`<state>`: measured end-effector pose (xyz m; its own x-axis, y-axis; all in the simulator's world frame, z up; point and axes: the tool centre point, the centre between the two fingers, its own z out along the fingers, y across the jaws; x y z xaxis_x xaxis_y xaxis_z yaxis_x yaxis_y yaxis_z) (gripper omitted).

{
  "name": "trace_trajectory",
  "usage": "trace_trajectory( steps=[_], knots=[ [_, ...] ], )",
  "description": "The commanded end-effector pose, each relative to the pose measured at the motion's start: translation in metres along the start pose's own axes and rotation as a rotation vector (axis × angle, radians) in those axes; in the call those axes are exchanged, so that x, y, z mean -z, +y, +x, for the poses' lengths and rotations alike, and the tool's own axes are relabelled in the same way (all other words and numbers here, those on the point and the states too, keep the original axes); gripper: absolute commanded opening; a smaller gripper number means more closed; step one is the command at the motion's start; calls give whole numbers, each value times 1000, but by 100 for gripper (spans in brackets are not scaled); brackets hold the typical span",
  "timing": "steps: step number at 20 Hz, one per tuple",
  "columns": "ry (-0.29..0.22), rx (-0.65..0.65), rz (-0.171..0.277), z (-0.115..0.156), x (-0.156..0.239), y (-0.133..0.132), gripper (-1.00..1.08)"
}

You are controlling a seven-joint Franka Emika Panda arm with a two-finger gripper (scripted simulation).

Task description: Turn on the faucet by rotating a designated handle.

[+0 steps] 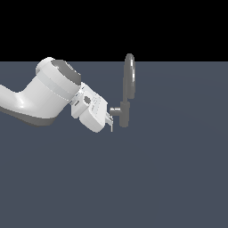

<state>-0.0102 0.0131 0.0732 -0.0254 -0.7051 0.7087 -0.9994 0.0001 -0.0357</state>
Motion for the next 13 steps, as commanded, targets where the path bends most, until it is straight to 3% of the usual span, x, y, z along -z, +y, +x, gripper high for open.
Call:
trace_trajectory(
  steps=[1,13],
  knots=[
    [2,7,-8,-7,-10,-3,-100],
    [-2,23,-32,-33,-37,-23,-100]
  ],
)
